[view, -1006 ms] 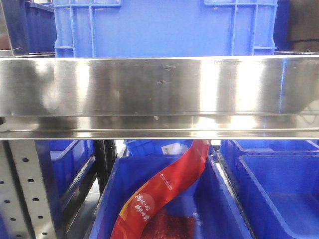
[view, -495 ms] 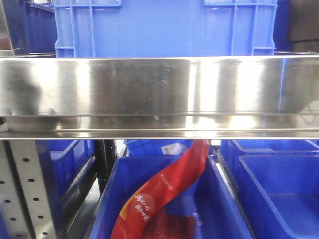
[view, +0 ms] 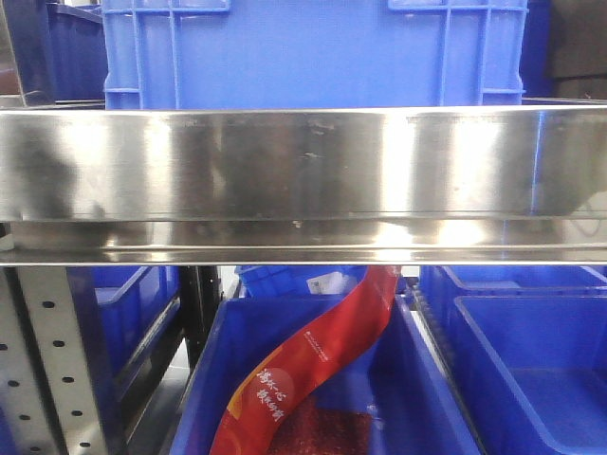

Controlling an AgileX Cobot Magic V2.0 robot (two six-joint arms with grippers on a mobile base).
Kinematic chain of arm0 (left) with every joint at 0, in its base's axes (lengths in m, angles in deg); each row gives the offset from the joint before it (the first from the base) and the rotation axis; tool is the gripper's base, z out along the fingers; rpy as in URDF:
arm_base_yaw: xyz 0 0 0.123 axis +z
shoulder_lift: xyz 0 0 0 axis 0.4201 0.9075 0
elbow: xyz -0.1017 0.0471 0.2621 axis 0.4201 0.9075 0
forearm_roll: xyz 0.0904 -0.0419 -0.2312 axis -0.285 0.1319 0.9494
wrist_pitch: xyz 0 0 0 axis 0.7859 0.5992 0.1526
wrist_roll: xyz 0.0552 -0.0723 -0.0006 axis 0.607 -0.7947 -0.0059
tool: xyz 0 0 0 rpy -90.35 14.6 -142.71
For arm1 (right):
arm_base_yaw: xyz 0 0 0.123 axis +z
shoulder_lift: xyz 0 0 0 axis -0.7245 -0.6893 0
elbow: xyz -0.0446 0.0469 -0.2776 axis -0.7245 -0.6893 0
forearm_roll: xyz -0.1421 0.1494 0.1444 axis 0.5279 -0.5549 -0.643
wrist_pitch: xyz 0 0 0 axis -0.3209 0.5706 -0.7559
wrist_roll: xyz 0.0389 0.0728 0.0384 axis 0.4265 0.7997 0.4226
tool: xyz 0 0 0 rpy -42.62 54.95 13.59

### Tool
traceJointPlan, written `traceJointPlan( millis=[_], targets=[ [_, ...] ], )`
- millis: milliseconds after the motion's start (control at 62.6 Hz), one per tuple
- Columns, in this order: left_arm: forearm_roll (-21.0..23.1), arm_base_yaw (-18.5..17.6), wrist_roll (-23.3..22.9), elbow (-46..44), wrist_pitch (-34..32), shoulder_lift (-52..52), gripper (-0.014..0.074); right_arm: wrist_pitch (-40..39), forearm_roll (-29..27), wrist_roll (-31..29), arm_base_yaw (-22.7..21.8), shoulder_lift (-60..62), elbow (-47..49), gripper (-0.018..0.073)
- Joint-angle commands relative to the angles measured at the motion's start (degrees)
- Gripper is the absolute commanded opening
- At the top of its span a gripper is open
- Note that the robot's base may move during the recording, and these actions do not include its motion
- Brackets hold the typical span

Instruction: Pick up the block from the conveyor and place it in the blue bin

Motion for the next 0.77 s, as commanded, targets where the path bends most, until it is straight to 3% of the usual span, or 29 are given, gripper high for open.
traceJointPlan(
  millis=[0, 751],
  targets=[
    [0.40, -0.03, -0.31, -0.05, -1.14, -0.30, -0.0111, -1.22, -0.13, -0.28, -0.28, 0.22, 0.00, -0.0167],
    [0.40, -0.03, -0.31, -0.05, -1.14, -0.30, -0.0111, -1.22, -0.13, -0.28, -0.28, 0.22, 0.00, -0.0167]
  ],
)
